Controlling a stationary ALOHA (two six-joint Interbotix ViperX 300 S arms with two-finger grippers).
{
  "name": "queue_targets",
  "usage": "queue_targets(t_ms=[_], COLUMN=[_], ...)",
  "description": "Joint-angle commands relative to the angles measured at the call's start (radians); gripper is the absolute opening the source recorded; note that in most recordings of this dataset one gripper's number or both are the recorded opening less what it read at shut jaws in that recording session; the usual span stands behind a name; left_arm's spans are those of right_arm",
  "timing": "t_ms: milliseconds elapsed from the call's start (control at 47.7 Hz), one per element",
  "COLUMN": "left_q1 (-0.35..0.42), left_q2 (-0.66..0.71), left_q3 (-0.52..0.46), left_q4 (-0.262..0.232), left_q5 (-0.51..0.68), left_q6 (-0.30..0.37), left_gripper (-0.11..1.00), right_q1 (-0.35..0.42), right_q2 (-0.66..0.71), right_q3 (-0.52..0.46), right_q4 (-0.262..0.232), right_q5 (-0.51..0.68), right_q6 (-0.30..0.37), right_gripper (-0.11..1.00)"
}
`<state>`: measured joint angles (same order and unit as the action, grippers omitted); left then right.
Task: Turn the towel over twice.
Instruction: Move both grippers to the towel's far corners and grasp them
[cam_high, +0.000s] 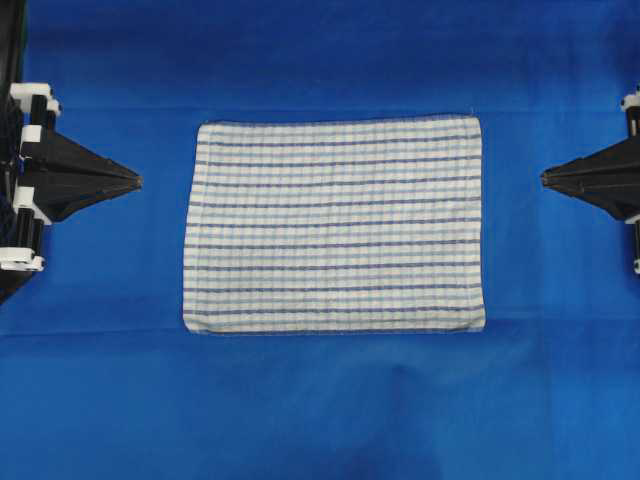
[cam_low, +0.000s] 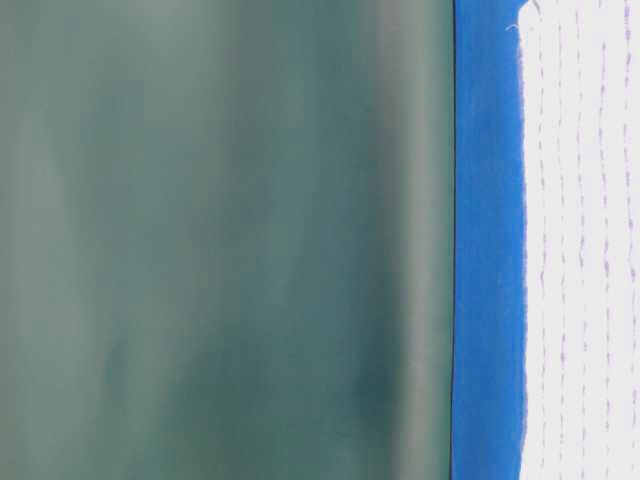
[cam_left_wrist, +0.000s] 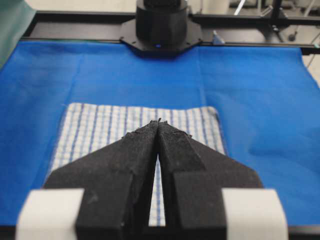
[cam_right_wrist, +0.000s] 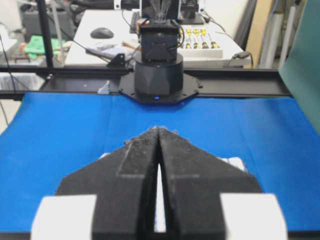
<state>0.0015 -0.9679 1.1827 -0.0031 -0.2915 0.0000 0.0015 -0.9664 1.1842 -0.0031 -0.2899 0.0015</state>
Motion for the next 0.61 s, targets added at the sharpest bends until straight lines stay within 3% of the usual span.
queue_targets(t_ms=[0,294,587], left_q1=[-0.003,0.025,0.126], left_q2=[-0.002,0.018,0.100], left_q3=[-0.026,-0.020,-0.005], left_q4=[-0.014,-0.014,-0.017], left_q5=[-0.012,-0.012,-0.025], left_q6=[0.015,0.048,0.048], left_gripper=[0.00,0.00,0.01], right_q1=[-0.006,-0.057,-0.202], right_q2=[0.008,0.037,0.156], right_q3=[-0.029,-0.032,-0.021], right_q4=[0.005,0.005,0.006], right_q5=[-0.008,0.061,0.074], right_q6=[0.009,0.011,0.055], right_gripper=[0.00,0.00,0.01])
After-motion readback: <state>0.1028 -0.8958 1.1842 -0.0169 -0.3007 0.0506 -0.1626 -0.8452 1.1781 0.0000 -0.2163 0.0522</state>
